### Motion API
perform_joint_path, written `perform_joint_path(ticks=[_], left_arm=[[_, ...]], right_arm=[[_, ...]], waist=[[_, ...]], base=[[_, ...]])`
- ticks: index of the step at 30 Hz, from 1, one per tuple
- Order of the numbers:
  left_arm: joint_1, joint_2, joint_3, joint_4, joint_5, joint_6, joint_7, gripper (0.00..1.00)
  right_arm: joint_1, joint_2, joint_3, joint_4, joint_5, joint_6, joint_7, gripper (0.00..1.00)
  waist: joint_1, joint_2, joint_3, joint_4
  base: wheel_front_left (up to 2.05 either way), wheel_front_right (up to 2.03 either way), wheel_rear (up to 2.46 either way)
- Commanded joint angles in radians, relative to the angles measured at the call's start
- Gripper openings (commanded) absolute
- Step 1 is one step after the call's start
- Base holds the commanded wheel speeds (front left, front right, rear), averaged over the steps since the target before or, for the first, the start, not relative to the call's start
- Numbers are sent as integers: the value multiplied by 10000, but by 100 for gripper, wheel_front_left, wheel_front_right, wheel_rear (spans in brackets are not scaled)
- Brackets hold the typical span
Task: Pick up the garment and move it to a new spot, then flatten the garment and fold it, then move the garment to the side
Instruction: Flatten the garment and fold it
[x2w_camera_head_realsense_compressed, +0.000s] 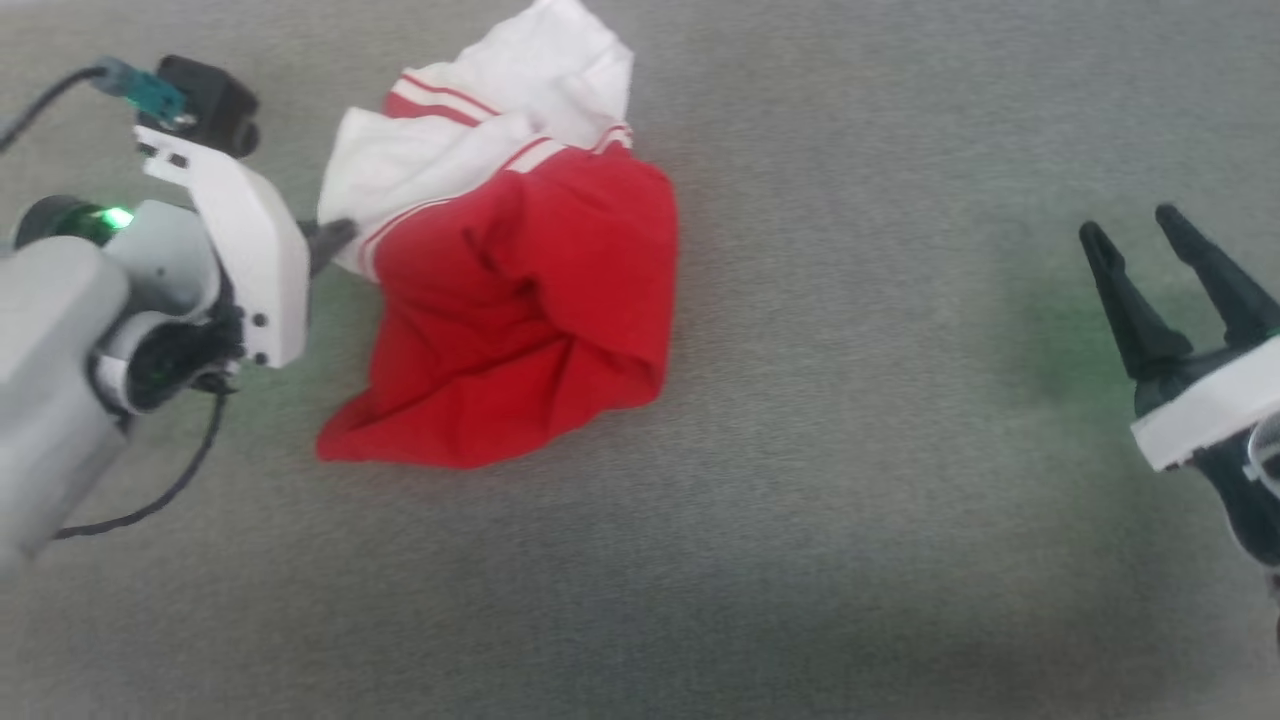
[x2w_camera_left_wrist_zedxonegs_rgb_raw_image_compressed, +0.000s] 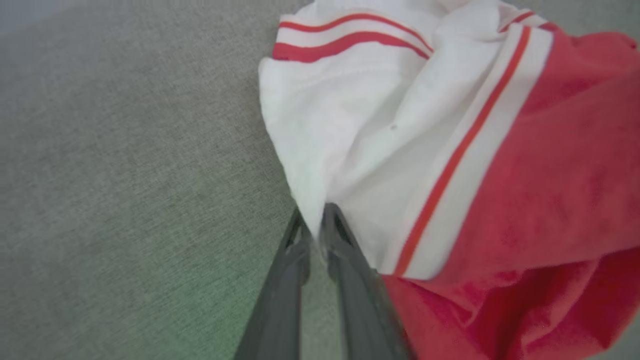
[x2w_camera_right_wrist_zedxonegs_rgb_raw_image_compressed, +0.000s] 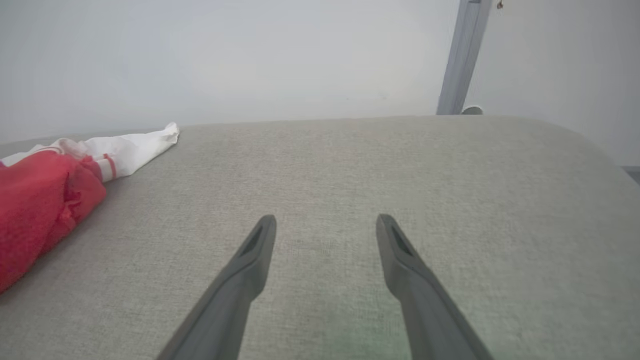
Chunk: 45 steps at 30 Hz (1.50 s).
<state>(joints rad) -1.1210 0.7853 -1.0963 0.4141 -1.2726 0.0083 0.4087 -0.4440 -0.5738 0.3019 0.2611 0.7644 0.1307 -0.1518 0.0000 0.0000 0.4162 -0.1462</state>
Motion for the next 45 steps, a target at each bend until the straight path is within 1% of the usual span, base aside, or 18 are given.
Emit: perform_joint_path(ticks=[1,3,6,8,10,14,17,19,21,24,25,26,31,33,36,42,44,45], left_arm=[[148,-159,16,153,209,-41,-395,100],[222,-368,86,285,389,-42,-962,100],[593,-678,354,403,447,64,-2188,100],[926,-853,554,423,485,120,-3104,100],[1357,-1145,719,370,405,133,-3992,100],[2363,-1839,908,180,592,539,-5870,100],[3148,-2498,1005,40,939,954,-6593,100],[3665,-2935,1266,-170,1347,1207,-6725,100],[4146,-3442,2100,-579,2198,1508,-6751,100],[5349,-4221,3168,-1311,3668,1717,-6742,100],[5349,-4221,3168,-1311,3668,1717,-6742,100],[5662,-4468,3531,-1563,4183,1761,-6746,100],[7221,-5687,4739,-2635,6356,1560,-6748,100],[7652,-5995,5048,-2917,7225,1511,-6749,100],[8271,-6522,5408,-3204,8036,1272,-6748,100],[9007,-7080,6265,-3770,8879,784,-6750,100],[9196,-7218,6601,-3971,9098,522,-6749,100],[9246,-7250,6684,-4033,9166,446,-6750,100]], right_arm=[[-316,-132,107,-209,-60,1,220,100],[-545,-250,274,-320,-136,1,512,100],[-984,-458,541,-495,-140,1,1026,100],[-1301,-536,809,-559,125,1,1464,100],[-1632,-787,1112,-550,322,1,2023,100],[-2445,-1144,1931,-443,846,3,3378,100],[-3071,-1440,2674,-222,1217,1,4593,100],[-3528,-1648,3077,-13,1498,1,5391,100],[-3946,-1926,3339,331,1649,1,6042,100],[-4622,-2105,3673,924,1752,3,6878,100],[-4622,-2105,3673,924,1752,3,6878,100],[-4850,-2150,3751,1141,1739,1,7088,100],[-5926,-2119,3896,2586,1685,1,8157,100],[-6327,-2073,3986,3121,1525,1,8608,100],[-6930,-1966,4107,3893,1196,1,9082,100],[-7928,-1395,4134,5798,113,1,9902,100],[-8121,-1139,4177,6544,-450,0,10156,100],[-8060,-1024,4169,6658,-413,1,10205,100]], waist=[[0,0,-3,361],[0,0,-34,644],[0,0,-137,1124],[0,0,-237,1487],[0,0,-326,1924],[0,0,-485,2823],[0,0,-617,3541],[0,0,-668,4022],[0,0,-666,4573],[0,0,-600,5265],[0,0,-600,5265],[0,0,-579,5471],[0,0,-336,6399],[0,0,-205,6710],[0,0,-28,7045],[0,0,366,7113],[0,0,512,7107],[0,0,540,7106]], base=[[0,0,0],[0,0,0],[0,0,0],[0,0,0],[0,0,0],[0,0,0],[0,0,0],[0,0,0],[0,0,0],[0,0,0],[0,0,0],[0,0,0],[0,0,0],[0,0,0],[0,0,0],[0,0,0],[0,0,0],[0,0,0]])
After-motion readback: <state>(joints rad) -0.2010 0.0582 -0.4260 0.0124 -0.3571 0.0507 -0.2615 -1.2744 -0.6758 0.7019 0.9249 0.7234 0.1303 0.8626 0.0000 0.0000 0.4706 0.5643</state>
